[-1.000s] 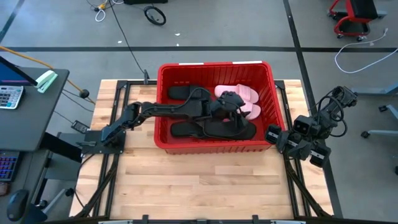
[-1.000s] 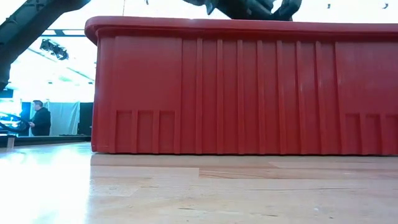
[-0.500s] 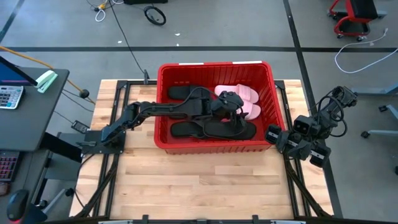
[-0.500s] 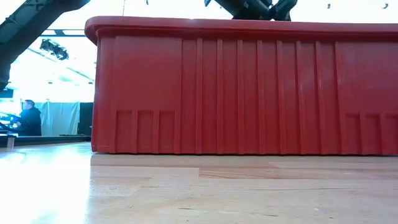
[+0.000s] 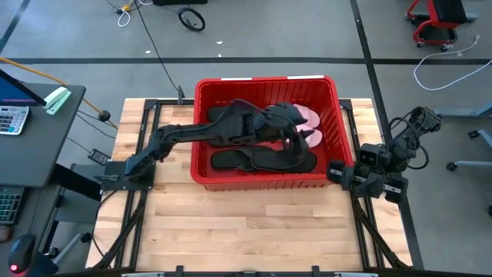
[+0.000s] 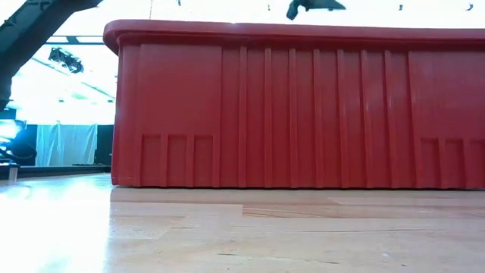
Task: Pick and place slides into bin
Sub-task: Return to Home Position
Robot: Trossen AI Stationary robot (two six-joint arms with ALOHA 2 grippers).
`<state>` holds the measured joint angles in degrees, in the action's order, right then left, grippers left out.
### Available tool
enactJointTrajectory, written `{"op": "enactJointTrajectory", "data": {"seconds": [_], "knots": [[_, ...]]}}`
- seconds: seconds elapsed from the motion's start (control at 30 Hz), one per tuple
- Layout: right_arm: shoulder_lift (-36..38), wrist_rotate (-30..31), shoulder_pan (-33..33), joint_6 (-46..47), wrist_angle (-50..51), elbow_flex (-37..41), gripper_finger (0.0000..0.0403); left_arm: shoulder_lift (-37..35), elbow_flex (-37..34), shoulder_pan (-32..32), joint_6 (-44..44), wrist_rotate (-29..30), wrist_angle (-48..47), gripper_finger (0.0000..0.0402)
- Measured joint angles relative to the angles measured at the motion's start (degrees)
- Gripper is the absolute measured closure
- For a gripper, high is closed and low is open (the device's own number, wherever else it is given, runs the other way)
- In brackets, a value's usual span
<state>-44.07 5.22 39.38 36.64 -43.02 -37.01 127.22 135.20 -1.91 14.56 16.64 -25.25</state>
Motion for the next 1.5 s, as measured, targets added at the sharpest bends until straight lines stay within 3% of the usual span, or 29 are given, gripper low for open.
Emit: {"op": "enactJointTrajectory", "data": {"seconds": [0.07,0.23,0.4,0.6,0.77,1.07,1.3,1.5], "knots": [[0.2,-2.0,0.0,2.1,0.7,0.0,0.0270,-3.0,-2.4,0.5,-0.3,-0.1,3.7,0.0203],[0.2,-5.1,0.2,7.8,2.6,0.0,0.0270,-7.9,-2.8,1.6,1.3,-0.1,1.0,0.0218],[0.2,-5.3,0.1,3.5,8.1,0.0,0.0270,-12.1,-2.8,3.6,2.4,0.1,-4.3,0.0227],[1.4,-5.1,0.1,0.7,14.7,0.0,0.0270,-18.2,-2.8,6.0,6.3,-0.2,-17.7,0.0225],[3.9,-0.3,0.1,-3.4,21.2,0.0,0.0270,-23.5,-2.8,9.1,13.2,0.4,-29.6,0.0218],[10.9,8.7,0.1,-5.5,36.0,0.0,0.0270,-31.8,-2.8,17.7,15.4,16.0,-38.4,0.0222],[18.4,13.0,0.1,-8.9,44.6,0.0,0.0270,-38.4,-2.8,23.8,21.2,21.2,-49.2,0.0223],[22.0,19.3,0.1,-9.4,54.3,0.0,0.0270,-42.5,-2.8,30.3,24.9,32.8,-58.3,0.0216]]}}
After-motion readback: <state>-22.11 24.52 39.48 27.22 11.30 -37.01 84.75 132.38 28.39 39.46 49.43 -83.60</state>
